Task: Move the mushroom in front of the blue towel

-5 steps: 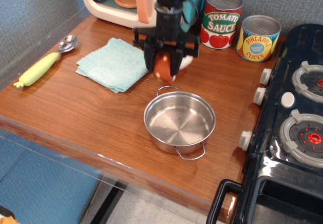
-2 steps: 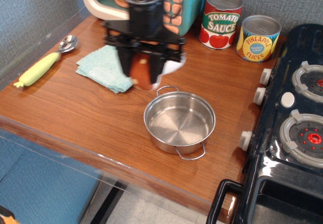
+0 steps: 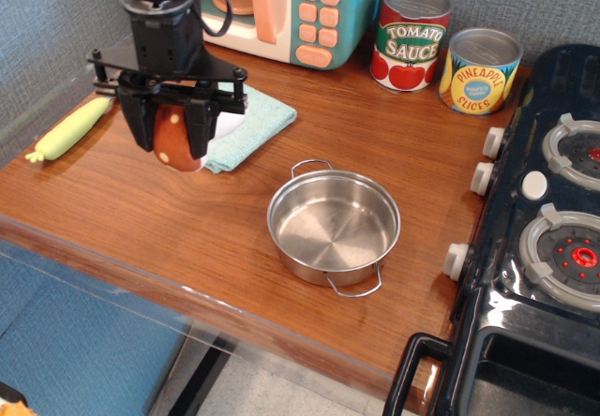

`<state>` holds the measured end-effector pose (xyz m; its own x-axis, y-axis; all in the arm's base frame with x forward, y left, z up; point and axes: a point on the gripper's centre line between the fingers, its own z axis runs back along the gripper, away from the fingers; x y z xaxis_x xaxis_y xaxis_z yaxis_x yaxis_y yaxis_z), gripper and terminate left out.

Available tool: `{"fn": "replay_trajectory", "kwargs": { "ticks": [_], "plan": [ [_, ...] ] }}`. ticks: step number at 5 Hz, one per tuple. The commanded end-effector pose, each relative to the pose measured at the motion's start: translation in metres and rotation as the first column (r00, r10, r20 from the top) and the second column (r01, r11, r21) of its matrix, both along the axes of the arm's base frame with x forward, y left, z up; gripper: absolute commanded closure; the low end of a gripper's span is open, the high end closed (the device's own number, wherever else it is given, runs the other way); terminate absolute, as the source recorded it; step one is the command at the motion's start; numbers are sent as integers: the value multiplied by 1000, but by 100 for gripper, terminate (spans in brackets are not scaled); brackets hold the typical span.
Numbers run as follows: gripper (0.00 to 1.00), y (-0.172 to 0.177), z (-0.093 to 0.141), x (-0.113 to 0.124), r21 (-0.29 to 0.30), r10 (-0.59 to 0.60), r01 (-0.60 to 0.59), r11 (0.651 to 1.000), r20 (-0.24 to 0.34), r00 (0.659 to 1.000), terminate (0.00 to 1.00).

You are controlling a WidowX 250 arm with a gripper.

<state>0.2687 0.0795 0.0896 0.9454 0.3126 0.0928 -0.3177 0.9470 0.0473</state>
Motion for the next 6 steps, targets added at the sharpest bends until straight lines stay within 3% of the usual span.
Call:
{"fn": "replay_trajectory", "kwargs": {
  "ticks": [1,5,6],
  "plan": [
    [0,13,8,-19,28,15,-15,999,20,1000,0],
    [0,9,11,-27,24,6,-7,1000,35,999,0],
    [0,9,11,-27,24,6,-7,1000,35,999,100]
  ]
}}
